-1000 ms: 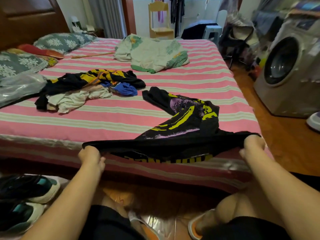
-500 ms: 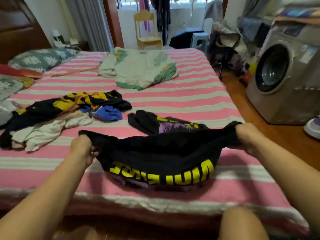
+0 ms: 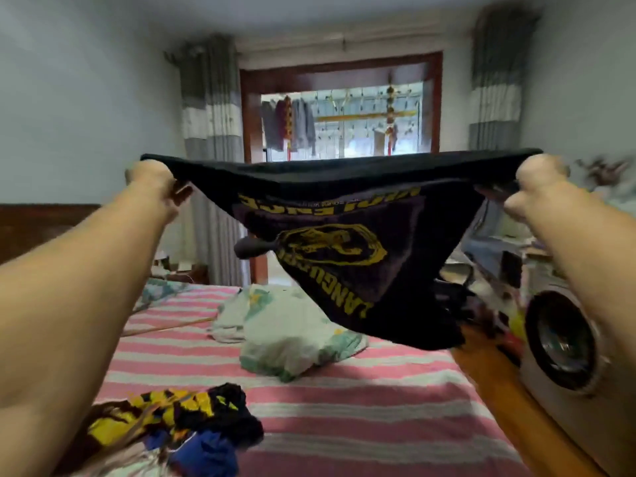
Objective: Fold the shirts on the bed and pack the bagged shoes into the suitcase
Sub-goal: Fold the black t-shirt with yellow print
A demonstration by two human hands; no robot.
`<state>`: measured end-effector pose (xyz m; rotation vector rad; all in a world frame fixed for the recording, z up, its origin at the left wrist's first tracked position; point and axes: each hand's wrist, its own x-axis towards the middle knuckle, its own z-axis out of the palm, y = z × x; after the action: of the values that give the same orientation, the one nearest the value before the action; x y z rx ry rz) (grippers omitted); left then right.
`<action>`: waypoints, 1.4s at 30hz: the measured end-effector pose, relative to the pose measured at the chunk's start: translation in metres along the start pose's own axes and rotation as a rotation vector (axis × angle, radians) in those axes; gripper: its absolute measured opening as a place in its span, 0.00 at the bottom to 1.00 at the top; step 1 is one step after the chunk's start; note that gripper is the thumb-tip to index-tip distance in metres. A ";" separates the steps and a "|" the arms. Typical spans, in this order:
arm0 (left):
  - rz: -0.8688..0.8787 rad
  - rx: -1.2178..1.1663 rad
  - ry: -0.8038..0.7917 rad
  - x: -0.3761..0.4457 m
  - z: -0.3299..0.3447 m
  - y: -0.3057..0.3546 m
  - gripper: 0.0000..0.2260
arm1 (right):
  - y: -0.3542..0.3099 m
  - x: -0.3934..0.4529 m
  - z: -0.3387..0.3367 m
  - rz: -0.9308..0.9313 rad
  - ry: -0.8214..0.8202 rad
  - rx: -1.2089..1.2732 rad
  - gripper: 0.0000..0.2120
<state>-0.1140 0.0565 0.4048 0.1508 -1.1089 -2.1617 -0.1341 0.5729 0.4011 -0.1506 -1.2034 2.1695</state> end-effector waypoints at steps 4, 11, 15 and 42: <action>-0.052 0.167 -0.003 -0.019 -0.047 0.005 0.16 | 0.007 -0.068 -0.033 0.057 -0.050 -0.129 0.16; 0.032 1.062 -0.028 -0.092 -0.241 -0.098 0.12 | 0.119 -0.168 -0.197 0.057 0.022 -1.013 0.04; -0.206 0.981 -0.089 -0.177 -0.360 -0.181 0.21 | 0.174 -0.258 -0.297 0.237 0.032 -1.047 0.14; -0.678 1.158 -0.099 -0.279 -0.484 -0.249 0.03 | 0.263 -0.345 -0.432 0.503 0.262 -0.892 0.14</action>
<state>0.1546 0.0044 -0.1422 1.0563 -2.5130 -1.7225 0.1799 0.5845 -0.1247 -1.1727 -2.0350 1.7271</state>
